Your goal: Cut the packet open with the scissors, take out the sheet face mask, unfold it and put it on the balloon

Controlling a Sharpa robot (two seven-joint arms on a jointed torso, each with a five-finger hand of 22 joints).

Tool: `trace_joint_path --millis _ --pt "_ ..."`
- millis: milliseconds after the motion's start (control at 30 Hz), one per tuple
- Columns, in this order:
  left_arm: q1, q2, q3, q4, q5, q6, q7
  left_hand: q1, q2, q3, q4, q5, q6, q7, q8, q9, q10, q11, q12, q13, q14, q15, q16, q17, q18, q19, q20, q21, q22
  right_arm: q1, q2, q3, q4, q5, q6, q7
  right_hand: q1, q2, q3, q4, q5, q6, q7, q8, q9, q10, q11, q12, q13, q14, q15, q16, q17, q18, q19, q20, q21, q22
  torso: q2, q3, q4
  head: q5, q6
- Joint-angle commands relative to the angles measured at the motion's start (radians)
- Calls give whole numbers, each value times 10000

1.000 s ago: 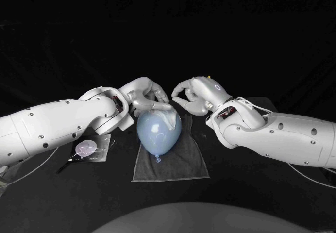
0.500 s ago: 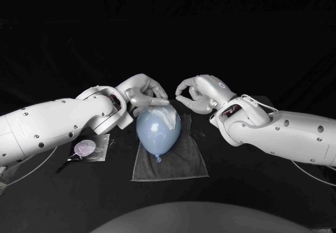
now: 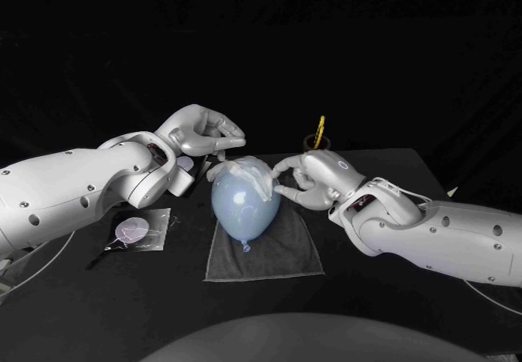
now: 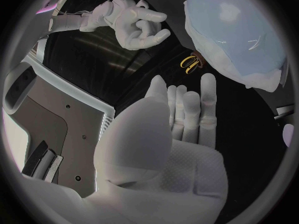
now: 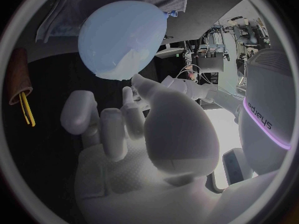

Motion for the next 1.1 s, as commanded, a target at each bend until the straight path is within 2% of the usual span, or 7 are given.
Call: trace_joint_path --millis 33,233,300,333,500,933,1100 --pt "-7 -37 12 45 789 58 527 111 4 71 14 -11 39 52 -36 -16 -94 -2 -30 -20 -67 -7 -54 -10 132 -83 6 52 13 -171 105 -7 -63 -1172 247 -386 -73 -223 -216 49 -11 -279 50 -359 -211 -228 32 -237 252 -49 122 -142 818 220 -221 44 -379 333 15 3 10 22 3" --pt "-7 -82 13 31 975 128 549 161 19 100 18 -11 50 54 -46 -21 -93 -1 -38 -26 -50 -6 -57 18 133 -88 7 58 18 -377 242 -21 -159 -1581 183 -810 -151 -438 -796 166 -16 -1044 189 -1024 -532 -543 167 -546 -6 -302 239 -315 532 317 -494 150 -981 105 10 -8 4 36 -6" --pt "-7 -90 13 22 1012 144 542 165 20 103 19 -12 50 55 -48 -22 -92 -1 -38 -26 -35 -7 -54 42 133 -88 8 59 18 -407 286 -22 -197 -1651 161 -900 -186 -456 -1276 297 -21 -1429 259 -1295 -655 -664 242 -637 -97 -388 303 -355 444 343 -578 203 -1168 36 6 -3 10 33 -10" --pt "-8 -93 13 19 1029 154 538 168 21 105 20 -12 50 57 -50 -23 -91 -1 -38 -27 -23 -7 -51 60 133 -88 8 60 19 -419 311 -23 -218 -1683 154 -936 6 -305 -1734 385 -33 -1447 292 -1369 -699 -705 284 -610 -113 -414 334 -333 428 353 -591 251 -1227 20 6 -6 10 33 -10" --pt "-8 -96 13 9 1075 193 520 175 21 109 23 -13 45 64 -56 -26 -88 -1 -39 -28 -9 -7 -49 79 134 -87 8 62 21 -458 454 -24 -357 -1794 67 -1087 445 9 -2703 616 16 -1603 339 -1542 -843 -765 324 -554 -158 -447 380 -290 390 368 -583 297 -1299 12 4 -11 6 41 -23" --pt "-8 -87 13 8 1149 278 470 215 -7 122 55 -13 -24 118 -130 -57 -77 23 -48 -39 28 2 -45 107 135 -83 11 85 36 -487 731 -22 -687 -1913 -234 -1342 1148 502 -3381 857 -19 -1260 375 -1557 -868 -723 338 -376 -156 -374 402 -157 451 332 -445 323 -1123 118 15 -10 20 51 -47" --pt "-8 -92 13 12 1163 279 454 225 -9 130 65 -13 -50 136 -156 -67 -78 33 -52 -42 36 9 -45 110 135 -81 14 93 40 -488 769 -20 -733 -1897 -390 -1341 1652 1026 -3089 807 -17 -443 379 -1249 -798 -512 316 -107 -14 -182 373 19 667 246 -192 293 -643 336 8 -14 9 56 -58"
